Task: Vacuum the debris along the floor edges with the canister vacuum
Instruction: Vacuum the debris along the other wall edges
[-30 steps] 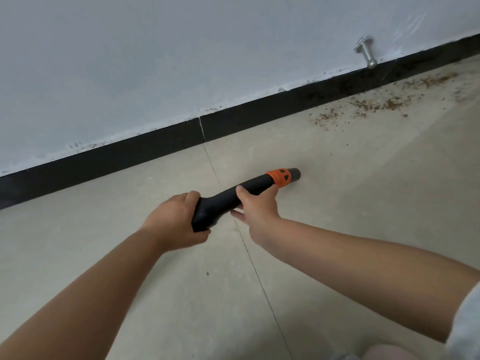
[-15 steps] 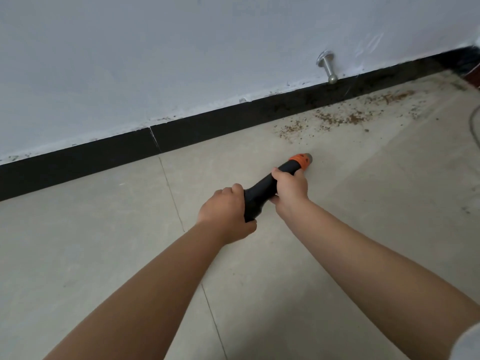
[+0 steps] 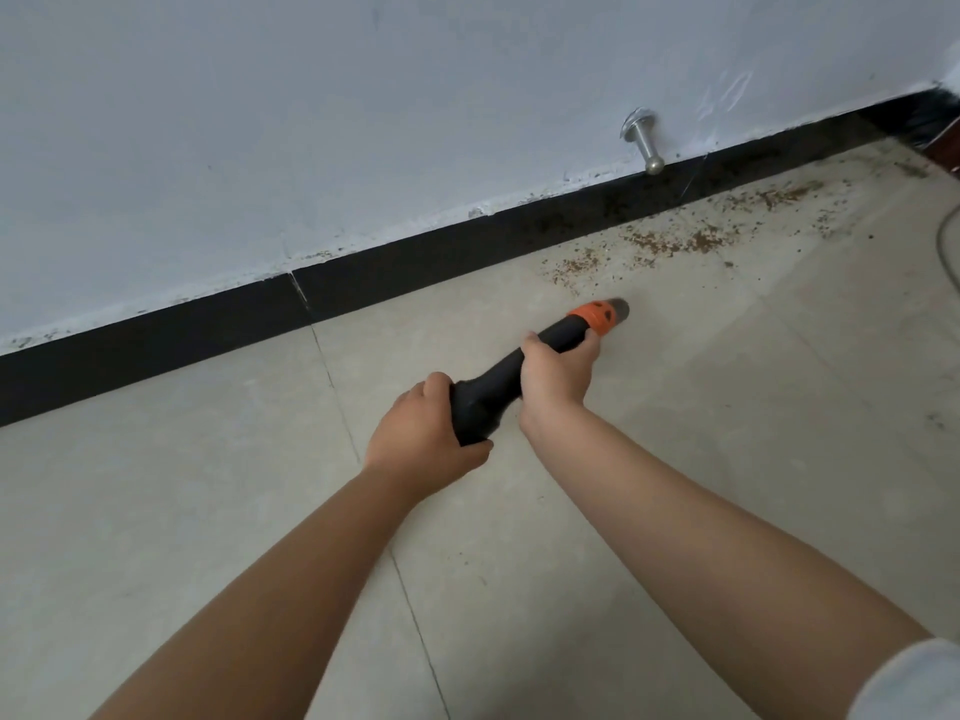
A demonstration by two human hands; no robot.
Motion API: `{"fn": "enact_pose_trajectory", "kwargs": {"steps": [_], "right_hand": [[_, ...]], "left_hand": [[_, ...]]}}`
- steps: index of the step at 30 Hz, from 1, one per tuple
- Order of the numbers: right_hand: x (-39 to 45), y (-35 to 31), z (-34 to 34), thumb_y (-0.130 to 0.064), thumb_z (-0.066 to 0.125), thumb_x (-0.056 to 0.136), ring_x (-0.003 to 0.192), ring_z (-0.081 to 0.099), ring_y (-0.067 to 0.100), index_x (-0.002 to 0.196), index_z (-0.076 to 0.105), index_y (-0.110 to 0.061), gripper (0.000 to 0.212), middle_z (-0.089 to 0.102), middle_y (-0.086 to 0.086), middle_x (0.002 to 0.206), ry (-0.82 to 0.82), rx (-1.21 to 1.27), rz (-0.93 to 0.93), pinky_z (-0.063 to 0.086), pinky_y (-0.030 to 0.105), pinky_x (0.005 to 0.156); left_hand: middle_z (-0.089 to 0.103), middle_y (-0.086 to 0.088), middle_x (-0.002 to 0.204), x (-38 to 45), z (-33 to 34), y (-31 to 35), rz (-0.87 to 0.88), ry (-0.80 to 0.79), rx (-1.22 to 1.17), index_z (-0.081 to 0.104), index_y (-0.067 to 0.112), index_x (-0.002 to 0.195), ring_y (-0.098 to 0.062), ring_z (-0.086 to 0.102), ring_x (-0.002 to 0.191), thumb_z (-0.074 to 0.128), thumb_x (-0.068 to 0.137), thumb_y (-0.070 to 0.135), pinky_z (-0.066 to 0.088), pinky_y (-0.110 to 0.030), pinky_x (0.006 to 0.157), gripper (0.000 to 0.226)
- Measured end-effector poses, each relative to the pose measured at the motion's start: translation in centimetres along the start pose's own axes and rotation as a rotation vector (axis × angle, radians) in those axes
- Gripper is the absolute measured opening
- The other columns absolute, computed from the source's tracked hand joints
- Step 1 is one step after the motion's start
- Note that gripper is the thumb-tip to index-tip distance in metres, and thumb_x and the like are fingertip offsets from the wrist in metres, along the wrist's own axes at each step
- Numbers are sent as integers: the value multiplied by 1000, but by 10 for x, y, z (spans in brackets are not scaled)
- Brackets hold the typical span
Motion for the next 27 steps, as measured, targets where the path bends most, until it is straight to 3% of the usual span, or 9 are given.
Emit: {"fn": "enact_pose_trajectory", "kwargs": {"steps": [12,16,20,27], "right_hand": [[-121,20,124,-10,72,79,108,56,28,140,21,-27,81,50,7,128,-298,5,80,49,46,95],[-184,17,131,-12,73,78,91,55,22,133,35,-11,67,54,8,121,-283,-86,237,51,44,92],[-264,-12,121,-11,66,85,111,56,32,134,37,-5,57,53,13,126,-272,-193,387,52,42,90],[-415,-88,131,-11,57,91,103,52,26,138,31,-4,54,48,12,127,-428,-410,384,50,43,92]], "left_hand": [[48,5,99,-71,-125,-124,-174,226,-21,48,14,112,-14,44,86,75,71,25,32,-24,72,50],[48,3,104,-121,-168,-141,-224,150,-44,48,14,116,-12,42,89,74,71,23,31,-22,73,52],[51,-3,116,-183,-222,-142,-266,74,-71,49,13,119,-16,46,103,71,72,20,32,-19,79,52],[48,-1,117,-310,-329,-117,-457,86,-123,49,13,115,-17,44,107,69,73,19,29,-18,77,47]]}}
Point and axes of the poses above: each hand's wrist, its own x-axis towards the middle knuckle, its own z-axis out of the palm, y = z × x, the point moved 4 cm from there along x, towards the middle knuckle
